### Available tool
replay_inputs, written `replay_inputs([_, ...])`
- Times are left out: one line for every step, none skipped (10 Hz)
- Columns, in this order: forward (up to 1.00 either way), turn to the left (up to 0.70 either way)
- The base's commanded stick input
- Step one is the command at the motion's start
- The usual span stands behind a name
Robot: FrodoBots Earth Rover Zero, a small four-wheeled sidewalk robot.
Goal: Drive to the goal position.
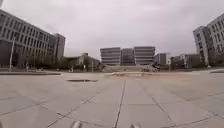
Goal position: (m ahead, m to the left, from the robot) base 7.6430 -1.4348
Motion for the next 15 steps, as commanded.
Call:
replay_inputs([0.7, 0.0])
replay_inputs([0.7, 0.0])
replay_inputs([0.7, 0.0])
replay_inputs([0.7, 0.0])
replay_inputs([0.7, 0.0])
replay_inputs([0.7, 0.0])
replay_inputs([0.7, 0.0])
replay_inputs([0.7, 0.0])
replay_inputs([0.7, 0.0])
replay_inputs([0.7, 0.0])
replay_inputs([0.7, 0.0])
replay_inputs([0.7, 0.0])
replay_inputs([0.7, 0.0])
replay_inputs([0.7, 0.0])
replay_inputs([0.7, 0.0])
